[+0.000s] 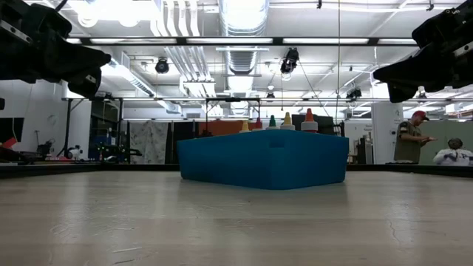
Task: Pick & Place food coloring
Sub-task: Return to Home Position
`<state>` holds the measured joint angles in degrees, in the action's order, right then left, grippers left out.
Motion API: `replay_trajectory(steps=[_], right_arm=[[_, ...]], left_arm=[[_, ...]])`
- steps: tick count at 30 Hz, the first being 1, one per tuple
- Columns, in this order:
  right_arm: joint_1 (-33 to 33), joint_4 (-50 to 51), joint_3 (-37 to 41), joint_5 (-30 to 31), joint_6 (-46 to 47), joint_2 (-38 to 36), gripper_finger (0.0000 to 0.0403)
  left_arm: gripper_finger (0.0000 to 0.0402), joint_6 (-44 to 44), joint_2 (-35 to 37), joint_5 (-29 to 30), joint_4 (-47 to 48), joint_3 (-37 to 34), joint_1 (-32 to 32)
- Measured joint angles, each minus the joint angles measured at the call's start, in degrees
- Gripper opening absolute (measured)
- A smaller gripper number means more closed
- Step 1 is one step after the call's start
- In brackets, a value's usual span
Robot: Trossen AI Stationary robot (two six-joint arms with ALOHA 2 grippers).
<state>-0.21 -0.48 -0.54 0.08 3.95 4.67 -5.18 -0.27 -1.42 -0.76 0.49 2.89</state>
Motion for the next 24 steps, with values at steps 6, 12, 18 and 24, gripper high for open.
replay_trajectory(steps=[6, 12, 18, 24], right_arm=[[0.0, 0.0, 0.0, 0.0, 0.0, 0.0, 0.0009], [0.0, 0.0, 0.0, 0.0, 0.1, 0.0, 0.0009], [0.0, 0.0, 0.0, 0.0, 0.0, 0.0, 0.0009], [0.0, 0.0, 0.0, 0.0, 0.0, 0.0, 0.0009]], left_arm=[[0.0000, 0.0, 0.0, 0.1, 0.4, 0.0, 0.0], [0.0000, 0.0, 0.1, 0.1, 0.6, 0.0, 0.0], [0.0000, -2.9, 0.2, 0.0, 0.7, -0.1, 0.0], [0.0000, -3.8, 0.2, 0.0, 0.7, -0.1, 0.0]])
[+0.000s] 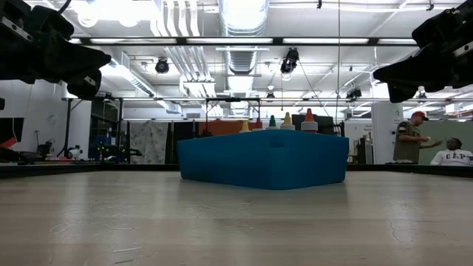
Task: Pick & Place food coloring
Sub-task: Return to Home Position
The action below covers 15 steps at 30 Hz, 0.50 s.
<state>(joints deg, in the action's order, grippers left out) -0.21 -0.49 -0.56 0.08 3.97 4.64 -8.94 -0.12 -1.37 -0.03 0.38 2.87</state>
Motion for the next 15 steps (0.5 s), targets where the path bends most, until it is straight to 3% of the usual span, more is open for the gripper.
replay_trajectory(steps=[15], right_arm=[[0.0, 0.0, 0.0, 0.0, 0.0, 0.0, 0.0009]], left_arm=[[0.0000, 2.5, 0.0, 0.0, 0.0, 0.0, 0.0]])
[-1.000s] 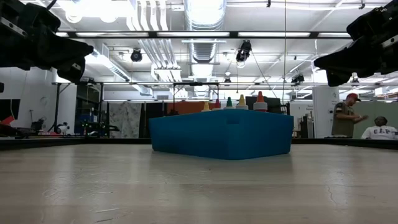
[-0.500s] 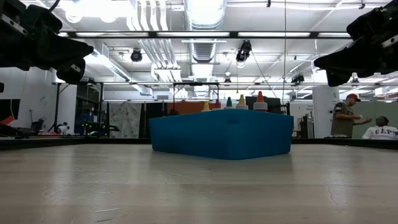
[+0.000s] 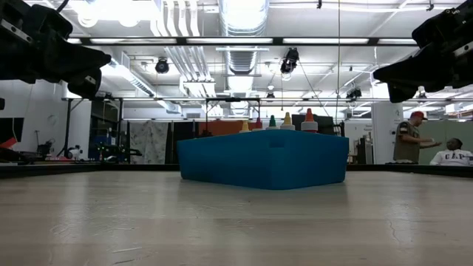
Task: Pick & Place food coloring
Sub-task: Return to Home Position
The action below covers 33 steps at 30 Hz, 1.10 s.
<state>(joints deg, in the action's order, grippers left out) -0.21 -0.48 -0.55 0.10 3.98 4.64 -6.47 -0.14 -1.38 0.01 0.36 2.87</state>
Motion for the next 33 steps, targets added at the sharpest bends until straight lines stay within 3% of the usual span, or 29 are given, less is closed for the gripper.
replay_trajectory(steps=[10, 33], right_arm=[[0.0, 0.0, 0.0, 0.0, -0.1, 0.0, 0.0009], [0.0, 0.0, 0.0, 0.0, 0.0, 0.0, 0.0009]], left_arm=[[0.0000, 4.5, 0.0, 0.3, 0.0, 0.0, 0.0], [0.0000, 0.1, 0.0, 0.4, 0.0, 0.0, 0.0]])
